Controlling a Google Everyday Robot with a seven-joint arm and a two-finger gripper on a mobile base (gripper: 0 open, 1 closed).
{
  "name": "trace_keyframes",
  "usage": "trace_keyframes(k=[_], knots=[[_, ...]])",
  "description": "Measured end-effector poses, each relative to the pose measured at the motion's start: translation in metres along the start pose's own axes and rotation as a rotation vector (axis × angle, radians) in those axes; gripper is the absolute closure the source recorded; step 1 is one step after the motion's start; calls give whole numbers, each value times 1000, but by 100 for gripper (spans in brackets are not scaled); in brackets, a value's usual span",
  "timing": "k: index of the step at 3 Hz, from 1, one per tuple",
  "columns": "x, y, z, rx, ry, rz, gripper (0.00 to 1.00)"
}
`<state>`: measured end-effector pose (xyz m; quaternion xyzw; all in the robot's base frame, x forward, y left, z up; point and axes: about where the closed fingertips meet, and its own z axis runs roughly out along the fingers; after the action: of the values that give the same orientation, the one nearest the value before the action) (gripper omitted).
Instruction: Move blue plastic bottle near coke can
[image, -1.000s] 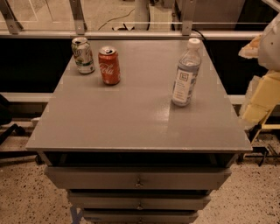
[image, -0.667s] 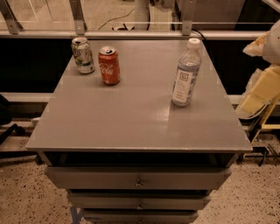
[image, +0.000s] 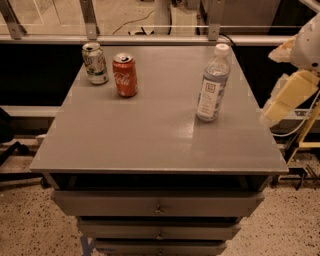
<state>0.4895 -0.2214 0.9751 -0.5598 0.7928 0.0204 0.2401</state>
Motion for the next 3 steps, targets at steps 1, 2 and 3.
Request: trace_keyframes(k=[1,2,3], knots=[[-11,-11,11,-18,-52,4,0],[-24,-22,32,-45,-156,33,0],[-27,-29,42,-47,-228,69,0]])
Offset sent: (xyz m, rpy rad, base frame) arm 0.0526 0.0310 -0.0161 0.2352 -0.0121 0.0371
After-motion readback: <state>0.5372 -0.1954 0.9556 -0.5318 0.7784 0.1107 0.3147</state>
